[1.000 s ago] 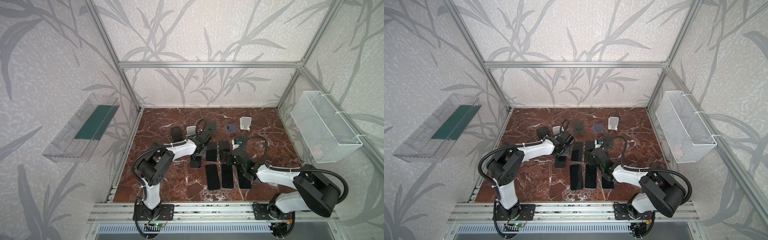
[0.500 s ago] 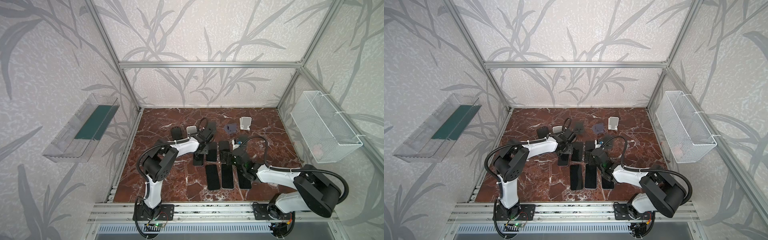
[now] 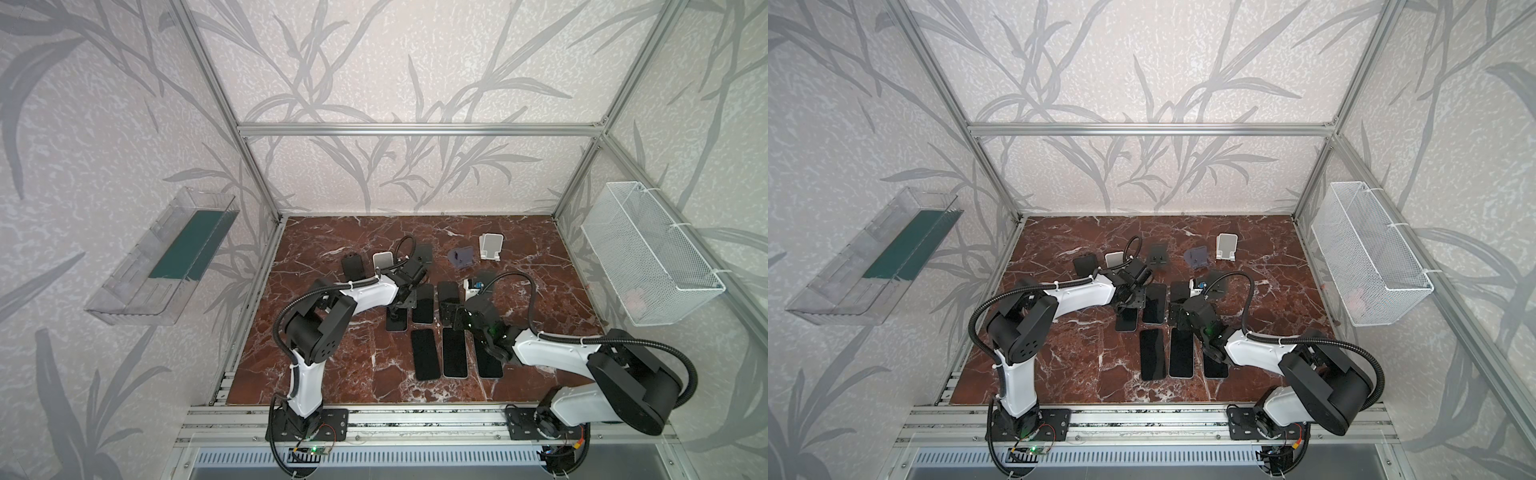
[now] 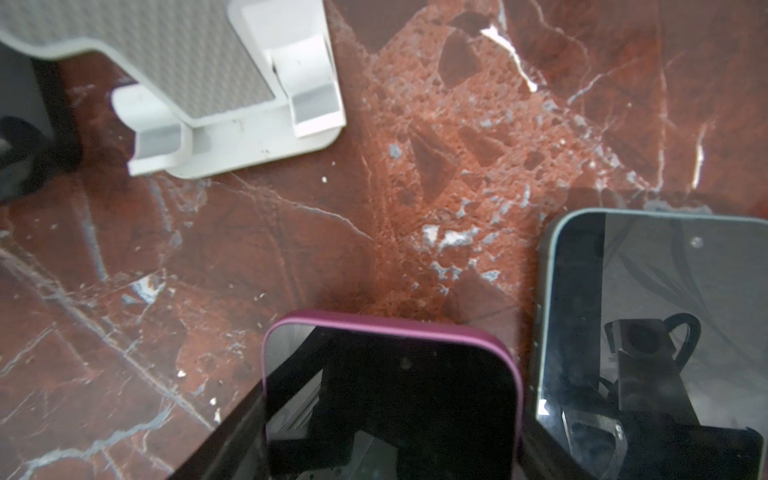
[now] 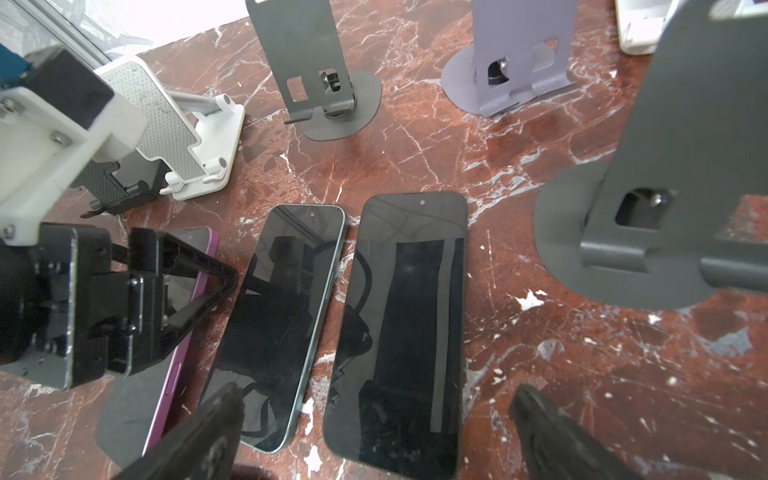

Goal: Remove the phone from the phone stand
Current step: 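Set the purple-edged phone flat beside the teal-edged phone and open the left gripper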

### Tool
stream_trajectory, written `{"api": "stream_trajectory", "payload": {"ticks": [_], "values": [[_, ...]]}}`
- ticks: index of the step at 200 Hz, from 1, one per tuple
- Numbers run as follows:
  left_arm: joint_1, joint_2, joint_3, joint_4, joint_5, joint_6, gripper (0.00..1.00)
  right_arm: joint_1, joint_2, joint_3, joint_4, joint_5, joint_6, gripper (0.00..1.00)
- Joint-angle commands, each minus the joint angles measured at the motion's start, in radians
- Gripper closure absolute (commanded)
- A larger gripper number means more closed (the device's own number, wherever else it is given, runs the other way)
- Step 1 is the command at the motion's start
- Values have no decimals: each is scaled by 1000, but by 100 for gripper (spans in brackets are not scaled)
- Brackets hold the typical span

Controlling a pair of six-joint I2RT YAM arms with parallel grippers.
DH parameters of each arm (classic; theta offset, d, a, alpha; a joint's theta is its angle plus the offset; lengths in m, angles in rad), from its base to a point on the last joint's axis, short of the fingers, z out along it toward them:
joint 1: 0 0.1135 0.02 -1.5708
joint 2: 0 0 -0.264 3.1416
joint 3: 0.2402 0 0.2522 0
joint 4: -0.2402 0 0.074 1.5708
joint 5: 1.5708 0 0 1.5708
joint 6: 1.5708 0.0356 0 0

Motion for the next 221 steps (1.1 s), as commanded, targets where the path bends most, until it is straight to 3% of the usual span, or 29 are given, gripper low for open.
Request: {"api": "stream_trajectory", "payload": {"ticks": [1,49,116,182,215,221], "values": [[6,9,-26,-37,-63,-20,26,-4,-19,14,21,8,-10,0],[5,14,-24,-48,-89,-28,19,-4,-26,12,23,12,-19,0],[2,-31,-20,-41,-56,-25,18,-4,-30,10,22,12,-19,0],[-6,-254,-21,-60,-44,40,13,-4,-42,10,20,16,-24,0],[-13,-440,-83,-32,-32,63,13,-4,-68,-3,17,34,-25,0],[-19,-484,-106,-20,-43,66,8,-4,-68,-3,18,33,-24,0]]}}
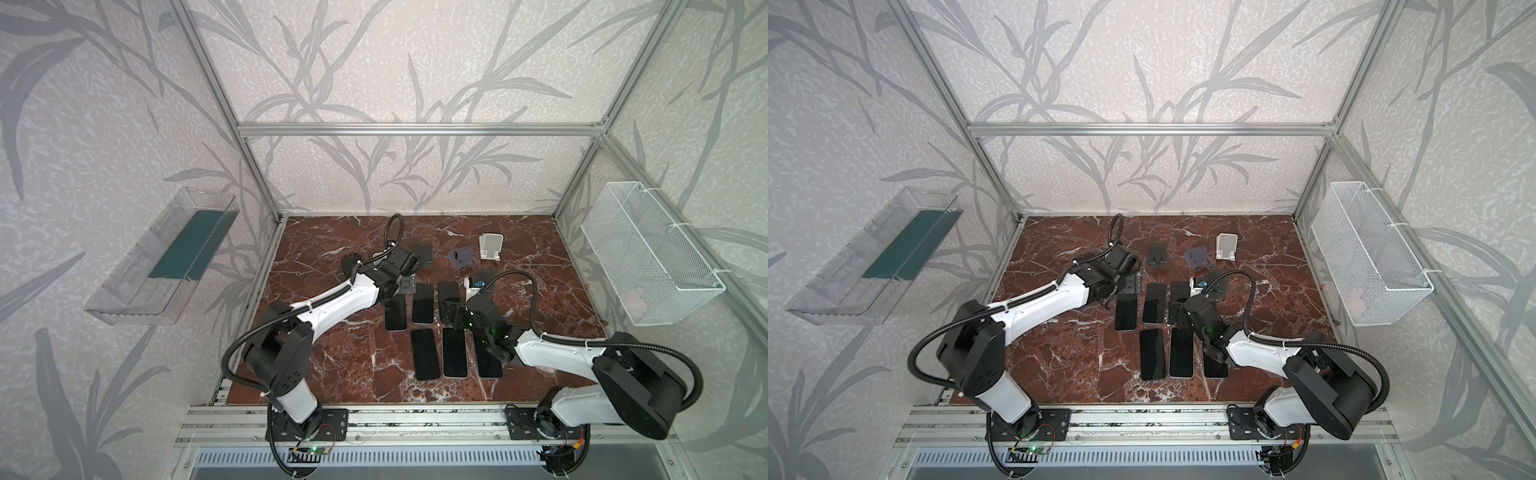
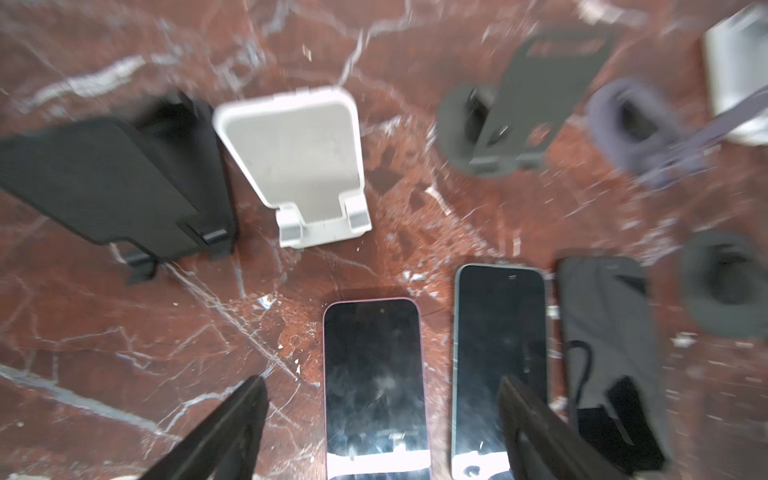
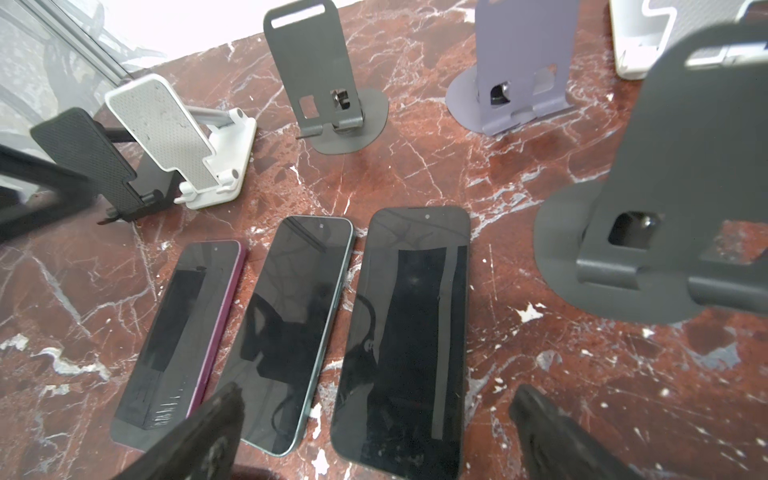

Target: Remove the phone from the phone stand

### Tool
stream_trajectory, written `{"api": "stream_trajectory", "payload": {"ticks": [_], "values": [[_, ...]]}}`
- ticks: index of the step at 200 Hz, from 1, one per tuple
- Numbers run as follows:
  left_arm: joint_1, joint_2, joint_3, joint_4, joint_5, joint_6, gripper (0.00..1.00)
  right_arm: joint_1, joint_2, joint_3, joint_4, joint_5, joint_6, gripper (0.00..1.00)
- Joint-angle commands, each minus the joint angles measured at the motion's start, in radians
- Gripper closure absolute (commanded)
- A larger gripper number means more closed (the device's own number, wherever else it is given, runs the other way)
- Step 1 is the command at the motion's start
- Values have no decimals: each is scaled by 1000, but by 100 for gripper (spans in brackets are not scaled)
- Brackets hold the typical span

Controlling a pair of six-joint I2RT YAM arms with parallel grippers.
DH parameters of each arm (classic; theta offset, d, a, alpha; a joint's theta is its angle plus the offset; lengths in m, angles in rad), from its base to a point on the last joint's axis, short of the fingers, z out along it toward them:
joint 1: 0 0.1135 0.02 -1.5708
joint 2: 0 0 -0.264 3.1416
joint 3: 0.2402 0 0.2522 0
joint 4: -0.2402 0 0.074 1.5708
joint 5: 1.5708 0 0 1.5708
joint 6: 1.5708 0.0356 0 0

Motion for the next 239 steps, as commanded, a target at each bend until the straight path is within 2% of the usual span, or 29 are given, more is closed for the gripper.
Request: {"api": "stream_trajectory", "payload": {"ticks": [1,34,50,70,96,109,149,160,206,225,239], "values": [[-17,-138,-69,5,-13,29,8,-4,-30,-2,17,25,-6,0],[-82,-436,-294,155,-154,72,1,-4,-13,-8,23,7,25,0],[-87,-545,-370,127,-250,37,1,-4,-6,-12,38,0,28,1],[-88,-628,-451,91,-344,23,1,-4,-9,-22,46,-3,31,1],[-87,-668,-498,15,-398,-10,1,-4,1,-36,57,22,34,2],[-87,-687,-542,40,-424,-3,1,-4,13,-33,56,30,30,2],[-71,-771,-844,597,-461,310,1,-4,27,-31,56,30,33,2],[-59,-794,-893,710,-489,359,1,-4,21,-31,53,35,31,2],[51,-846,-949,842,-562,510,1,-4,7,-26,44,31,37,2],[125,-806,-1020,1061,-519,563,1,-4,5,-23,47,25,38,2],[155,-778,-1027,1133,-481,625,1,-3,8,-23,46,23,42,2]]}}
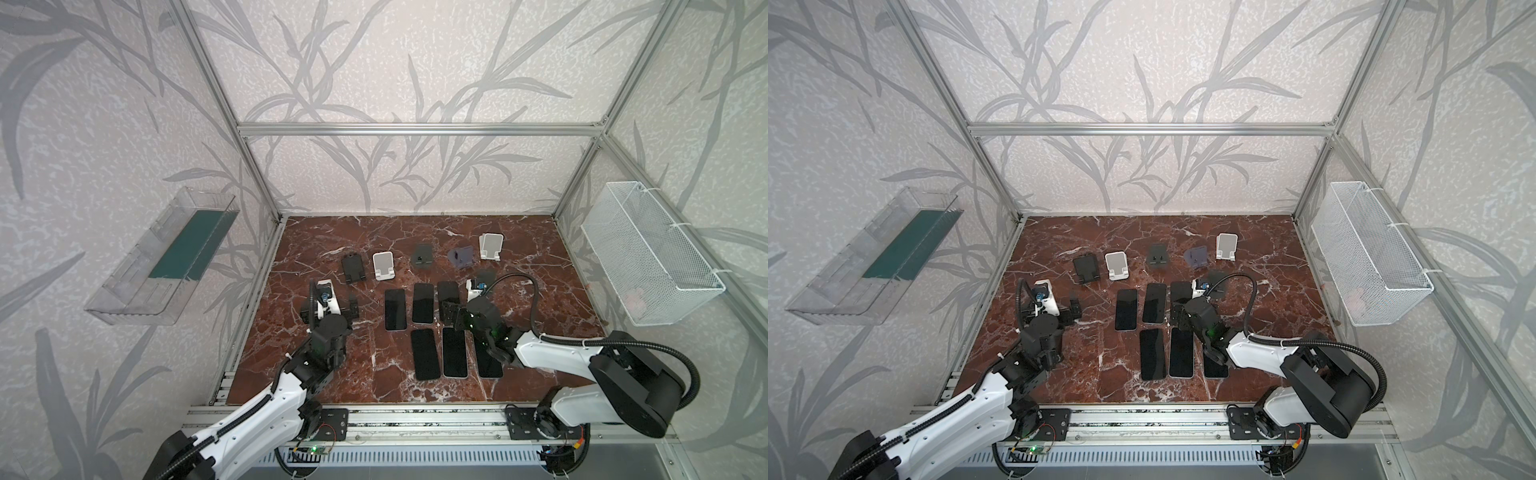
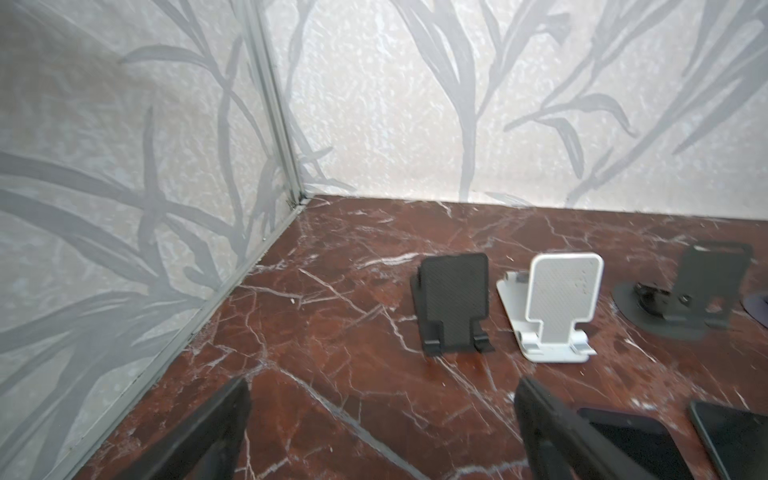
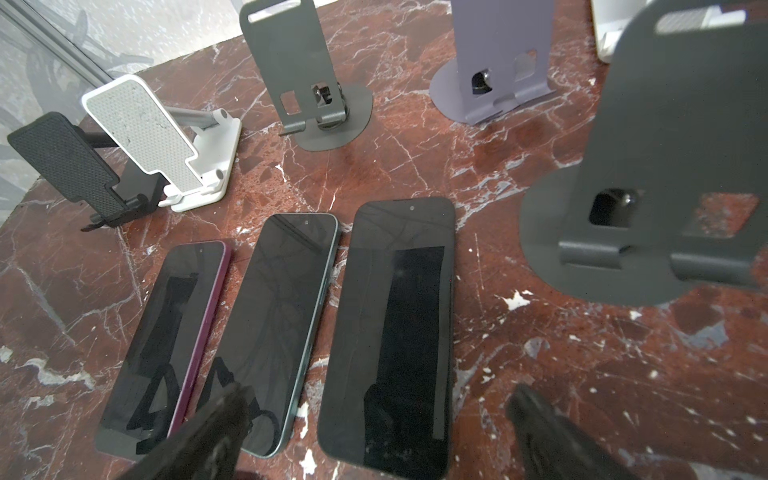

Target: Remove the phone from the phone stand

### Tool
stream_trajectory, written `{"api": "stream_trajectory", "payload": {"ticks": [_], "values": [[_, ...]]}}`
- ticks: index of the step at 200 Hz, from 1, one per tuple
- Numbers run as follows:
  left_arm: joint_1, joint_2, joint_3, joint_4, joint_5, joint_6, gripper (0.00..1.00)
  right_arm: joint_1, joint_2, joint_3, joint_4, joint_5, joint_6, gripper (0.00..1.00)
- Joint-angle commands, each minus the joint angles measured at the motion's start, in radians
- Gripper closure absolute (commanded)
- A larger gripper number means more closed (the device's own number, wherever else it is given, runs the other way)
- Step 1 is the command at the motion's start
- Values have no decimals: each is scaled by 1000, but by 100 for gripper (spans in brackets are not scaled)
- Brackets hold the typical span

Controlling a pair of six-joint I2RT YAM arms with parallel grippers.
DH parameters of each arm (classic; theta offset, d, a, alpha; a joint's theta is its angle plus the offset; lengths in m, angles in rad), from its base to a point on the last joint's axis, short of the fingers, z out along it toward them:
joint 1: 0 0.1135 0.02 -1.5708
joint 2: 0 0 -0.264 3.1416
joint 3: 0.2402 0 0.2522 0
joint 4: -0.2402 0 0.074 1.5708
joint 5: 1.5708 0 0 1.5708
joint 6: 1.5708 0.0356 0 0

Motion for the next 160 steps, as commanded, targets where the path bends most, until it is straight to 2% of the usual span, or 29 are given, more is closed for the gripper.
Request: {"api": "stream_trajectory", "payload": {"ticks": [1,10,35,70,78,92,115,125,134,143,148,160], "values": [[52,42,-42,235,26,150,1,-4,-13,2,19,8,11,2],[77,73,-30,251,32,183,1,-4,-13,2,19,5,13,2],[194,206,-23,330,55,134,1,-4,-15,2,17,1,16,2],[295,499,-46,621,100,64,1,-4,-12,2,15,6,12,2],[303,579,-47,747,92,111,1,-4,-14,3,15,5,13,2],[294,645,-44,834,110,205,1,-4,-14,2,15,8,12,2],[328,753,-22,888,114,206,1,-4,-5,4,16,5,12,2],[373,838,-11,970,210,201,1,-4,0,7,16,1,13,2],[400,811,6,911,267,194,1,-4,3,8,16,1,12,2],[440,767,15,792,314,121,1,-4,5,7,16,4,13,2],[474,761,29,722,375,92,1,-4,4,7,16,4,13,2],[501,792,57,714,447,91,1,-4,5,8,18,3,14,2]]}}
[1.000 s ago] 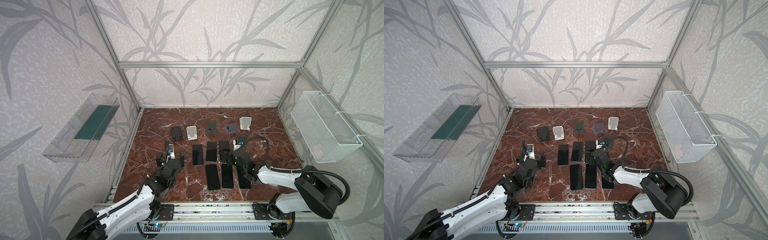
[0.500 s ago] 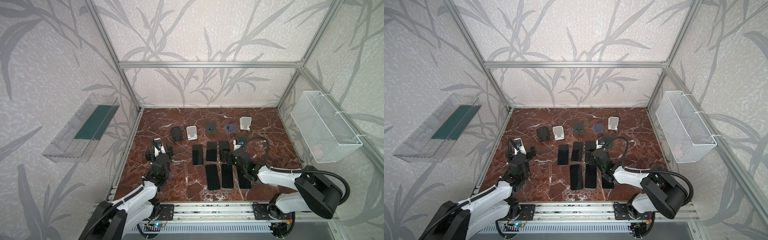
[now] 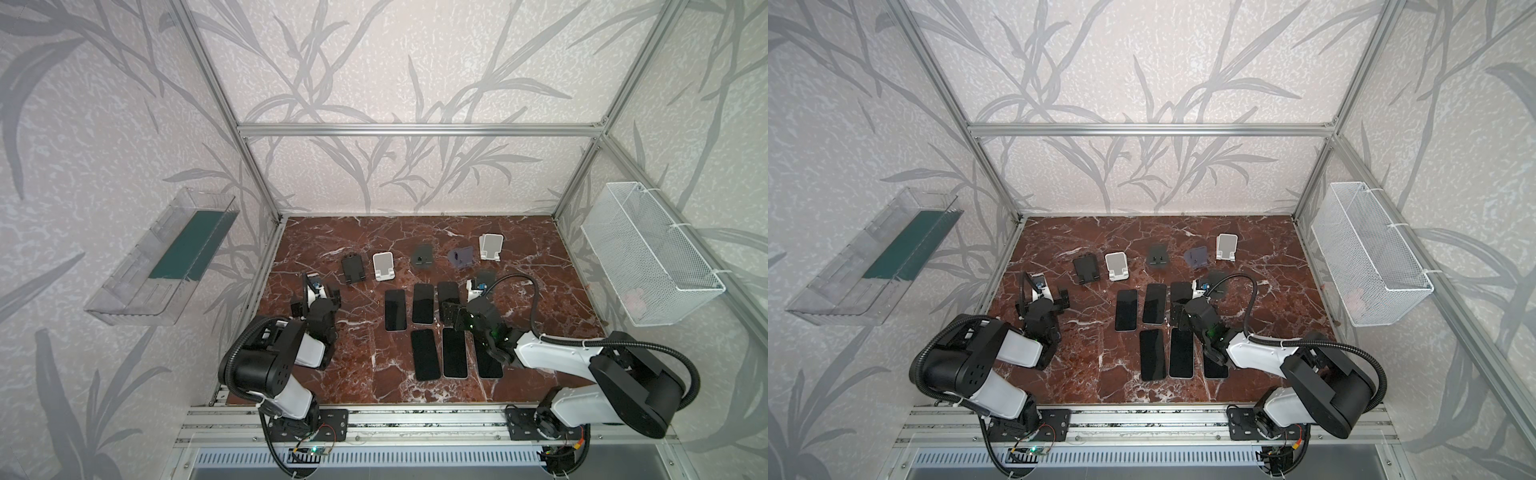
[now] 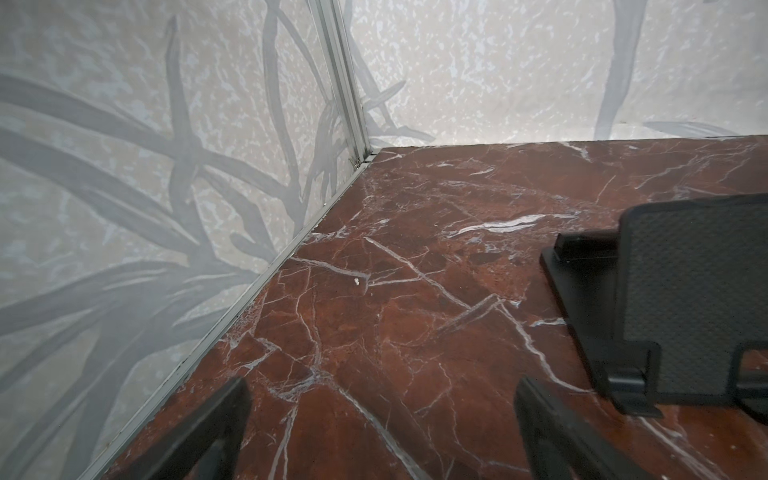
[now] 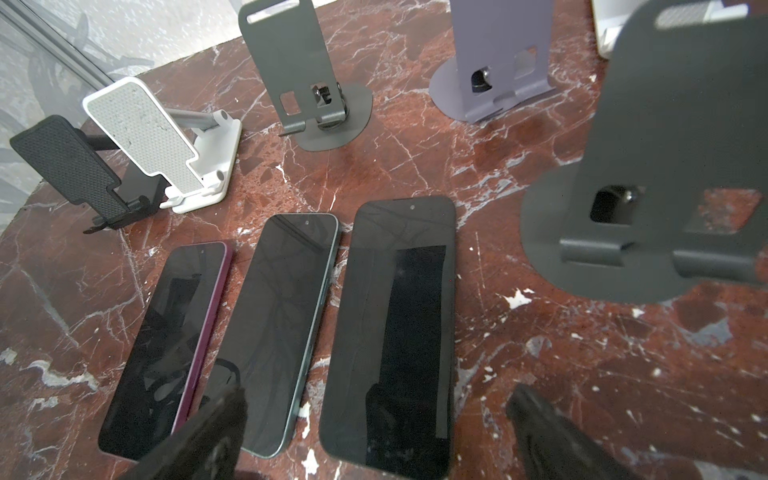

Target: Remove the phone from the phone stand

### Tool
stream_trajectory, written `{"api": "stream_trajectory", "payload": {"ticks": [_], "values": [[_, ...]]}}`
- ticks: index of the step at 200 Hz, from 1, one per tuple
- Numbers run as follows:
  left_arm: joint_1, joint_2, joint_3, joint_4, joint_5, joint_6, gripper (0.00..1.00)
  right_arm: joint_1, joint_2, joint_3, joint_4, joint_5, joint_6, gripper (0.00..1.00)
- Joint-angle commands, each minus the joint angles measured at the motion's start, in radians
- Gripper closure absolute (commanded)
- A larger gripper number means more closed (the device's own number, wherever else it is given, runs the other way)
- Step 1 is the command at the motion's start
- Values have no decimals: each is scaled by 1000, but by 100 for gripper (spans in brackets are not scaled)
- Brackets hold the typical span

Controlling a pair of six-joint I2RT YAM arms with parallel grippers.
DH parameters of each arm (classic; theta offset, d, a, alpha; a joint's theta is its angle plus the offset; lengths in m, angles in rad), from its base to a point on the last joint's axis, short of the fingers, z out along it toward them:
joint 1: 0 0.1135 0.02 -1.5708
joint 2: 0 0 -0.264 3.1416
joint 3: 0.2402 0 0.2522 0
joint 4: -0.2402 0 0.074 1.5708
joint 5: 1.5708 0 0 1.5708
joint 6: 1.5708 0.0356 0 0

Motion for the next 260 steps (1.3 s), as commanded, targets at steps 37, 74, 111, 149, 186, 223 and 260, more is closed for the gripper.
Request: {"api": "stream_trajectory", "payload": {"ticks": [37,74,111,149,186,223,260], "values": [[128,-16,174,-291,273,-95,1,-5,20,13,22,-12,13,2],[131,3,144,-201,231,-97,1,-4,13,13,21,-15,10,2],[121,1,154,-222,219,-91,1,-4,-18,11,20,25,-58,2],[120,3,152,-216,219,-91,1,-4,-137,-34,98,99,-210,1],[120,3,152,-217,219,-90,1,-4,-234,41,8,160,-333,1],[120,3,153,-217,219,-90,1,-5,-315,74,-4,283,-530,1],[120,3,152,-217,219,-90,1,-129,-399,4,116,271,-746,1]]}}
